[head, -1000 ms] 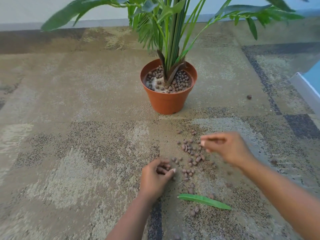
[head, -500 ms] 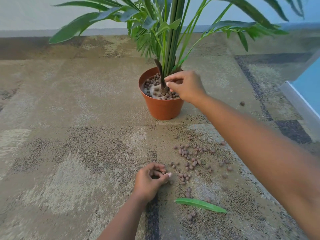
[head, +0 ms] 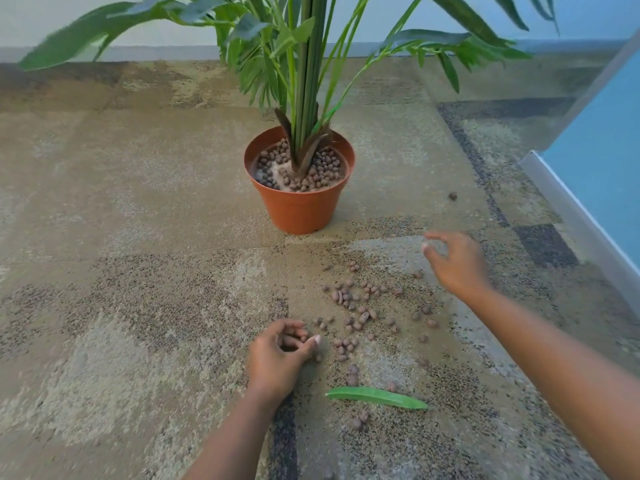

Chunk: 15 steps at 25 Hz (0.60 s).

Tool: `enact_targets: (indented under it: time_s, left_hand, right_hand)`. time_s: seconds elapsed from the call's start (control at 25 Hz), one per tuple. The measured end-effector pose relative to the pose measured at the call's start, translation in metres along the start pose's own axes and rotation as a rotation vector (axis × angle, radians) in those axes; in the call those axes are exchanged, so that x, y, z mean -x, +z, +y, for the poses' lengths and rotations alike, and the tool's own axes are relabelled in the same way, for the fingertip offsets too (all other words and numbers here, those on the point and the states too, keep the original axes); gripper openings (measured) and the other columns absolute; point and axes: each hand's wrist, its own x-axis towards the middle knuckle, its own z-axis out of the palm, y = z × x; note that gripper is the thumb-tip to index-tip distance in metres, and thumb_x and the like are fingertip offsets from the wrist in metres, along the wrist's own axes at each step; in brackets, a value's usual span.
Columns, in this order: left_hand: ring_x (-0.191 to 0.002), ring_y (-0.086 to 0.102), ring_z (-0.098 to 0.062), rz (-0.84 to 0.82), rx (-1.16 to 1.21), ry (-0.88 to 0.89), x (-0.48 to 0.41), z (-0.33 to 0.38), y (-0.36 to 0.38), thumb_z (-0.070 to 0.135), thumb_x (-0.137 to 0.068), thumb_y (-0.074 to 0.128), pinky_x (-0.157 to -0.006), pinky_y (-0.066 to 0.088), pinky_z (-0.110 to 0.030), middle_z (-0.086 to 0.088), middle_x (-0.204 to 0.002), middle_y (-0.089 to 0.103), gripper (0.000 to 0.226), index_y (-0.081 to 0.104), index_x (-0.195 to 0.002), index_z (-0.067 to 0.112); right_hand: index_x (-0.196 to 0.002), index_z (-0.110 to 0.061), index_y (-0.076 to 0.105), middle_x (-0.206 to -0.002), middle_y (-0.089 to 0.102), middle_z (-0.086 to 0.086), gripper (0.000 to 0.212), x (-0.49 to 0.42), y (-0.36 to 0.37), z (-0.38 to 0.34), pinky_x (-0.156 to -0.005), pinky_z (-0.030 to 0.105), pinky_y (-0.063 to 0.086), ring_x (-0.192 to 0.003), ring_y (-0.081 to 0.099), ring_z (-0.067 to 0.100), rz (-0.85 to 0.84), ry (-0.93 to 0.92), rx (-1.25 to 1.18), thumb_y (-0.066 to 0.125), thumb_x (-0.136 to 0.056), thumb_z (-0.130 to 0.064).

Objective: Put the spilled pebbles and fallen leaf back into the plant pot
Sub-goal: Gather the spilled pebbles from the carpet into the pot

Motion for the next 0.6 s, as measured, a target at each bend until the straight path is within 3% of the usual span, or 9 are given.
enact_targets:
  time_s: [0.12,0.2,0.24,0.32,0.4,0.6]
  left_hand:
    - [-0.069,0.067,-0.019,0.058,-0.130,0.030,0.001,0.005,0.010,0.027,-0.070,0.085,-0.062,0.060,-0.028,0.003,-0.083,0.067,0.039,0.061,-0.101,0.027]
    - [-0.070,0.062,-0.010,0.081,-0.432,0.055,0.000,0.013,0.020,0.048,-0.070,0.079,-0.067,0.058,-0.030,0.007,-0.100,0.061,0.055,0.053,-0.115,0.030]
    - [-0.074,0.061,-0.008,0.072,-0.594,0.049,0.000,0.018,0.025,0.059,-0.071,0.073,-0.069,0.055,-0.029,0.007,-0.113,0.055,0.067,0.047,-0.126,0.031]
    - [-0.076,0.059,-0.008,0.009,-0.794,0.056,-0.003,0.030,0.032,0.072,-0.072,0.061,-0.062,0.047,-0.024,0.005,-0.127,0.043,0.083,0.034,-0.141,0.036]
    - [-0.079,0.058,-0.009,-0.100,-0.906,0.144,-0.005,0.037,0.037,0.075,-0.071,0.057,-0.057,0.045,-0.020,0.004,-0.128,0.039,0.085,0.029,-0.144,0.041]
    - [-0.110,0.049,-0.023,-0.246,-1.109,0.354,-0.001,0.038,0.053,0.063,-0.079,0.063,-0.088,0.054,-0.038,-0.002,-0.131,0.038,0.068,0.043,-0.138,0.035]
  right_hand:
    - [-0.145,-0.021,0.035,-0.154,0.028,0.002,0.058,0.040,0.029,0.040,-0.115,0.047,0.017,-0.144,0.021,0.029,-0.244,-0.051,0.241,0.042,-0.097,-0.051]
    - [-0.150,-0.029,0.018,-0.158,0.003,-0.004,0.065,0.053,0.048,0.038,-0.117,0.054,0.004,-0.146,-0.003,0.029,-0.311,-0.139,0.320,0.027,-0.095,-0.063]
    - [-0.150,-0.032,0.015,-0.158,-0.001,-0.006,0.066,0.056,0.055,0.032,-0.116,0.057,0.005,-0.146,-0.008,0.028,-0.324,-0.163,0.325,0.022,-0.094,-0.066]
    - [-0.149,-0.037,0.016,-0.158,0.002,-0.012,0.061,0.059,0.063,0.019,-0.112,0.063,0.012,-0.146,-0.008,0.024,-0.352,-0.222,0.296,0.021,-0.094,-0.064]
    - [-0.146,-0.041,0.023,-0.157,0.009,-0.015,0.052,0.062,0.068,0.005,-0.109,0.060,0.017,-0.147,-0.004,0.019,-0.392,-0.310,0.264,0.029,-0.096,-0.054]
    - [-0.138,-0.029,0.046,-0.152,0.034,-0.007,0.044,0.069,0.074,-0.011,-0.114,0.050,0.026,-0.145,0.018,0.018,-0.404,-0.512,0.260,0.046,-0.097,-0.014]
